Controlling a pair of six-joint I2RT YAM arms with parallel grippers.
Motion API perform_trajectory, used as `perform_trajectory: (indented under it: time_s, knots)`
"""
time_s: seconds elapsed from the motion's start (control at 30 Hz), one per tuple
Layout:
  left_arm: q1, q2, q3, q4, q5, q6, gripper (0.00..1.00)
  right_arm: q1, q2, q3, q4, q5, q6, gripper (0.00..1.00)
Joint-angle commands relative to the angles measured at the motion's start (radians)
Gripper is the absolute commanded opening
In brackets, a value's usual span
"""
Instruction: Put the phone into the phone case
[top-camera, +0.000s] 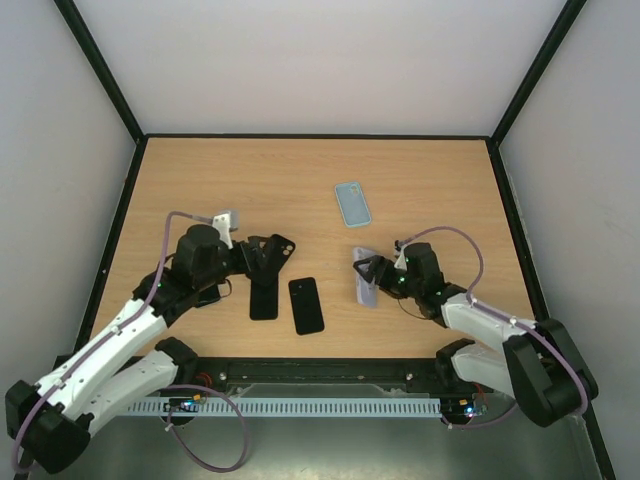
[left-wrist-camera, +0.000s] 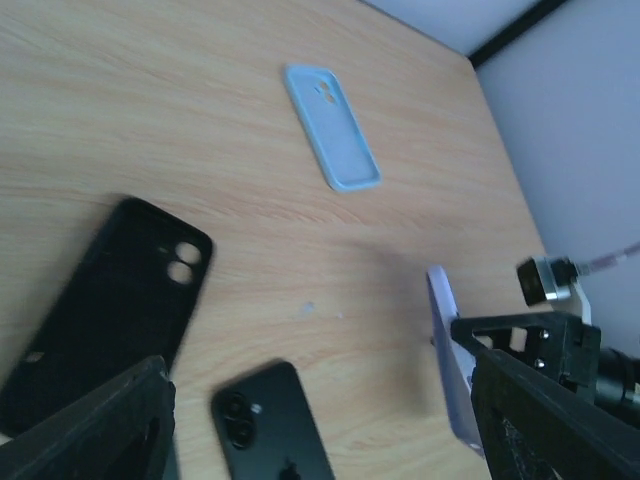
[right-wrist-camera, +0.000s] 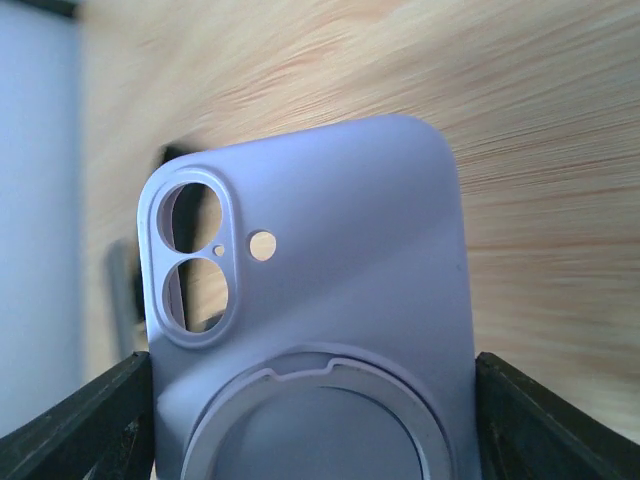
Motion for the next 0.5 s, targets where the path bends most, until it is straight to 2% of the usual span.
perform_trajectory:
  time_s: [0.0,0.1,0.2,0.47]
  knots:
    - [-0.012,0.077,-0.045,0.209,0.286,-0.086,0.80,0.085,-0.086,-0.035,0.287,-0.159,0.116,0.65]
    - [-0.038,0.152,-0.049,0.342,0.383,-0.137,0.73,0.125,-0.118,-0.058,0.387,-0.184,0.159,0.65]
    - [-0.094,0.205,-0.049,0.435,0.382,-0.190,0.64,0.155,-0.155,-0.071,0.455,-0.189,0.196,0.65]
    - [-0.212,0.373,-0.045,0.731,0.438,-0.339,0.61,0.188,-0.221,-0.070,0.406,-0.186,0.172,0.65]
